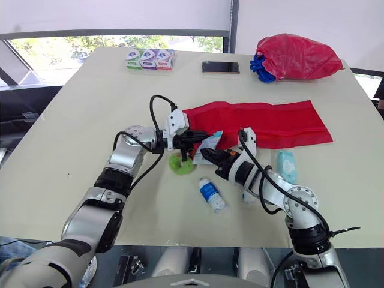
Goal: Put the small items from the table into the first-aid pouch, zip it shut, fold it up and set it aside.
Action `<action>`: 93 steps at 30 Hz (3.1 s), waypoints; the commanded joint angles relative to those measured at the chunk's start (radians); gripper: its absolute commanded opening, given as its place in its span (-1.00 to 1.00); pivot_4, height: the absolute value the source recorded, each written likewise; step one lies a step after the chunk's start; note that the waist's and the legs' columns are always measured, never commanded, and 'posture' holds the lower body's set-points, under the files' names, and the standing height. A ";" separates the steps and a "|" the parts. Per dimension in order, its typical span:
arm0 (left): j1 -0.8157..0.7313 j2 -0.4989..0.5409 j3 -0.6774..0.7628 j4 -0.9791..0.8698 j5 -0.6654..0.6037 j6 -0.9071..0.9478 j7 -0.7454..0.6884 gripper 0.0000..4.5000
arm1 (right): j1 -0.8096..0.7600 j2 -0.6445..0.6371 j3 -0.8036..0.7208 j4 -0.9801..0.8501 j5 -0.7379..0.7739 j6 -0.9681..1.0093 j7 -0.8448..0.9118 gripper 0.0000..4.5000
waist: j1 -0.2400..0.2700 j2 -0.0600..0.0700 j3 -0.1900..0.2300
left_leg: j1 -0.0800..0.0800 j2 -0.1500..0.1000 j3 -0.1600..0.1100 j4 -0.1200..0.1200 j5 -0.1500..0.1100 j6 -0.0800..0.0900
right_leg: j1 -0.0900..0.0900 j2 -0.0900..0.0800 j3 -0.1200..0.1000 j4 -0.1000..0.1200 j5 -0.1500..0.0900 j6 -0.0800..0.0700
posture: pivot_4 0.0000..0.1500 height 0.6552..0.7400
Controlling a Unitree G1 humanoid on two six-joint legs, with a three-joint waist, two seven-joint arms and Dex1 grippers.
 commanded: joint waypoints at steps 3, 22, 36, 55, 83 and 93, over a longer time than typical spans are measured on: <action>-0.014 0.004 0.014 -0.035 -0.031 -0.007 -0.031 -0.97 | -0.010 0.054 -0.066 0.031 0.034 -0.041 -0.024 -0.95 | 0.001 0.000 0.000 | 0.000 0.000 0.000 0.000 0.000 0.000 | 0.000 0.000 0.000 0.000 0.000 0.000 | 1.00 1.00; 0.010 -0.001 0.046 -0.127 -0.112 0.129 -0.046 -0.97 | -0.043 0.145 -0.138 0.180 -0.080 -0.038 0.044 -0.95 | -0.020 0.000 0.000 | 0.000 0.000 0.000 0.000 0.000 0.000 | 0.000 0.000 0.000 0.001 0.000 0.000 | 1.00 1.00; 0.077 0.012 0.021 -0.273 -0.153 0.277 -0.067 -0.97 | -0.127 0.275 -0.220 0.232 -0.164 -0.082 0.189 -0.95 | -0.023 0.001 0.000 | 0.001 0.000 -0.001 0.000 0.000 0.000 | 0.000 0.001 0.001 0.002 0.000 0.000 | 1.00 1.00; 0.076 -0.047 0.079 -0.340 -0.246 0.431 -0.038 -0.97 | -0.126 0.275 -0.166 0.309 -0.412 0.083 0.178 -0.95 | -0.023 0.001 0.000 | 0.001 0.000 0.000 0.000 0.000 0.000 | 0.000 0.001 0.001 0.002 0.000 0.000 | 1.00 1.00; 0.159 -0.043 0.064 -0.430 -0.273 0.469 -0.014 -0.97 | -0.229 0.428 -0.334 0.374 -0.454 0.017 0.224 -0.95 | -0.024 0.002 0.001 | 0.001 0.000 -0.001 0.000 0.000 0.000 | 0.000 0.001 0.001 0.001 0.000 0.000 | 1.00 1.00; 0.085 -0.012 0.102 -0.275 -0.230 0.366 -0.004 -1.00 | -0.169 0.370 -0.283 0.293 -0.501 0.110 0.231 0.43 | -0.020 0.002 0.001 | 0.001 0.000 -0.001 0.000 0.000 0.000 | 0.000 0.001 0.001 0.001 0.000 0.000 | 1.00 1.00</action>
